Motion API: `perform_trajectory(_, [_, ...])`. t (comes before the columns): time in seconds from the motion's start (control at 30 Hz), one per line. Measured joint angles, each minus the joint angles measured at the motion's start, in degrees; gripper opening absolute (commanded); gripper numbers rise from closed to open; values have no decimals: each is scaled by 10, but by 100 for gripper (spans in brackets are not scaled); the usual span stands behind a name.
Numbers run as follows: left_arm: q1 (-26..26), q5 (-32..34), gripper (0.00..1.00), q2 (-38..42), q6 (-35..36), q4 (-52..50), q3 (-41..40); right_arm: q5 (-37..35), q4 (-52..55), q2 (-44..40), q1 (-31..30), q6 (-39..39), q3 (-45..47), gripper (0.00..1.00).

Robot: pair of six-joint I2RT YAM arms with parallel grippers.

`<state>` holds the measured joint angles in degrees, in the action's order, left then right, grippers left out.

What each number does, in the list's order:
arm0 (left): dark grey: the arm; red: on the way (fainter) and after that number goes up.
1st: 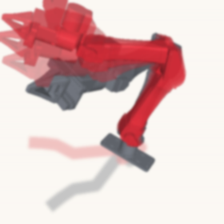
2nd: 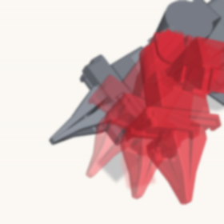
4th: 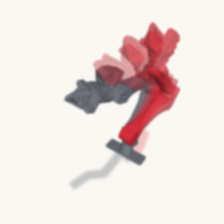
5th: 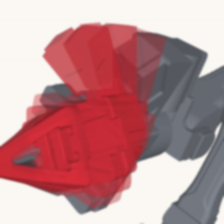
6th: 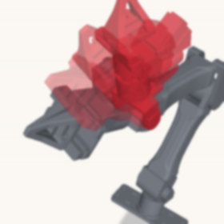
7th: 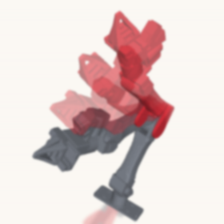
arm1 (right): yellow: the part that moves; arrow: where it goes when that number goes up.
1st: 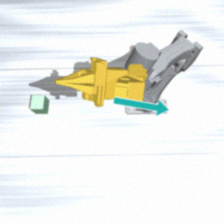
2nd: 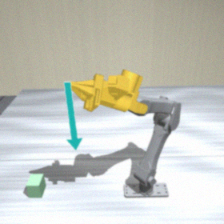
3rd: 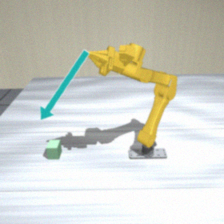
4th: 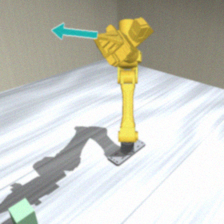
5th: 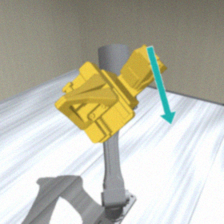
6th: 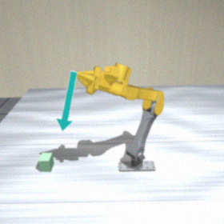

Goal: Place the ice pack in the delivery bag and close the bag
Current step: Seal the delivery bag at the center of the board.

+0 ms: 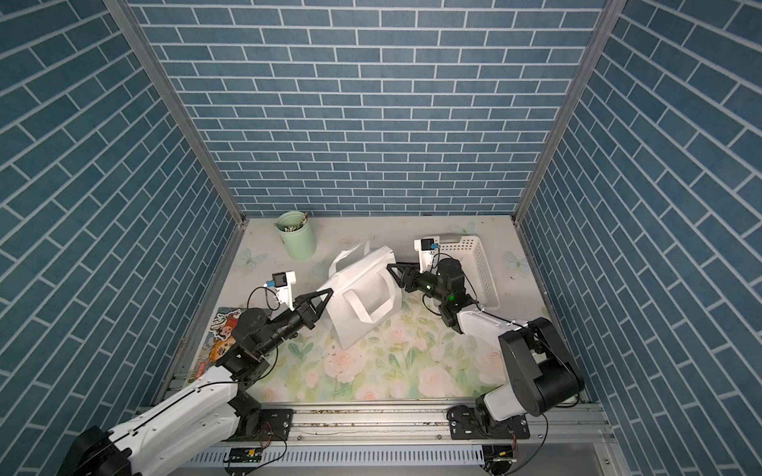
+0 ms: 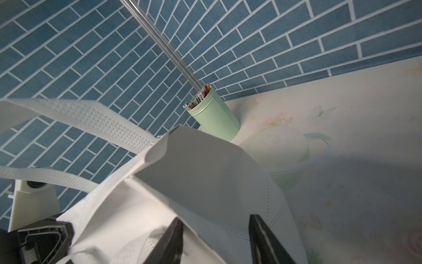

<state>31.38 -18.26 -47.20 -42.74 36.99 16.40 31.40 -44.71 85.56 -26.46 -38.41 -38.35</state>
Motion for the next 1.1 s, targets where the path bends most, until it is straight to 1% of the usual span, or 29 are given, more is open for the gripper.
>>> perform_trajectory(0.17, [0, -4, 0, 5, 3, -1, -1, 20, -22, 33, 5, -22, -16, 42])
perform_trajectory(0.3, [0, -5, 0, 10, 6, -5, -4, 32, -41, 45, 6, -37, -20, 32])
perform_trajectory(0.43, [0, -5, 0, 13, 10, -8, -4, 41, -55, 50, 7, -47, -21, 13])
perform_trajectory(0.5, [0, -9, 0, 13, 13, -10, -4, 45, -57, 51, 7, -51, -22, 0])
perform_trajectory(0.67, [0, -20, 0, 15, 21, -13, -4, 52, -50, 60, 7, -55, -36, 0])
perform_trajectory(0.8, [-1, -34, 0, 16, 28, -14, -4, 55, -24, 66, 6, -53, -56, 0])
perform_trajectory(1.1, [-3, -61, 0, 16, 40, -21, -3, 51, 73, 77, -2, -32, -110, 0])
